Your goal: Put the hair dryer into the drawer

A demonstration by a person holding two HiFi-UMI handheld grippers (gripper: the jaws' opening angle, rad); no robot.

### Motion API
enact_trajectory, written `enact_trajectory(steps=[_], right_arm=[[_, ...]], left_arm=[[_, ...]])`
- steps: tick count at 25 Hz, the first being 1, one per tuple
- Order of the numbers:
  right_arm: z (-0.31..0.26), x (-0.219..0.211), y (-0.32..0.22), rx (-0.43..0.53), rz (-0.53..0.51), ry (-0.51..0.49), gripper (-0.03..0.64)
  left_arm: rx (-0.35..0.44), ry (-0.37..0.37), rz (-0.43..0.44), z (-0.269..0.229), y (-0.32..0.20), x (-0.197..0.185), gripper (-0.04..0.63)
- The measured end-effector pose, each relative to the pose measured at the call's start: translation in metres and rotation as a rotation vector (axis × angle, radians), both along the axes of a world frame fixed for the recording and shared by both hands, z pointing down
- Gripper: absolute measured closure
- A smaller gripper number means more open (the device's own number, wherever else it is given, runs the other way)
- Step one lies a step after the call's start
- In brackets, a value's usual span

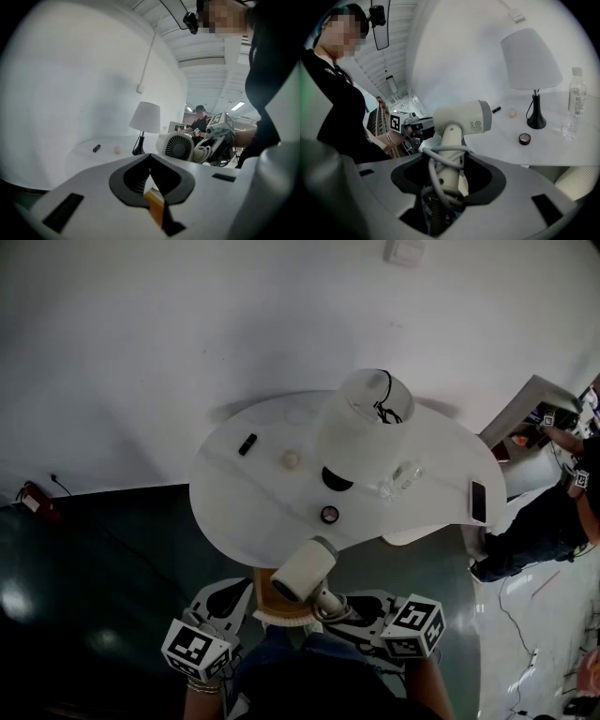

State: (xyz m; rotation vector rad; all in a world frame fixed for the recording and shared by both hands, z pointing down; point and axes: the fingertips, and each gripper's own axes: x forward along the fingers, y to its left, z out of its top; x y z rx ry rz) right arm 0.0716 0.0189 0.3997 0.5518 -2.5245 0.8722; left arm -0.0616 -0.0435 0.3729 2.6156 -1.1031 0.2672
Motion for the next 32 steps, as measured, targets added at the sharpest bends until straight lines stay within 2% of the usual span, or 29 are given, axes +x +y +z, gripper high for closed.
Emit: enact_trajectory(steps=[7, 13, 23, 32], right_arm=[[0.030, -0.015, -0.001, -0.039, -0.027, 0.107, 0.387], [0.056, -0.024, 0.007, -0.128, 0.005, 0.139, 0.386], [0.077, -0.039, 0.018, -0.194, 0.027, 0.189, 0.386], [0.089, -0.044, 0.032, -0.273, 0.008, 0.253, 0.386]], left_arm=[[-0.058, 0.000, 0.033, 0.025, -0.009, -0.013, 0.583], [-0.079, -0.008, 0.070, 0.041, -0.013, -0.021, 0.583], [-0.119, -0.010, 0.144, 0.063, -0.009, -0.030, 0.583], [-0.138, 0.010, 0.175, 0.078, -0.002, -0.031, 0.583]])
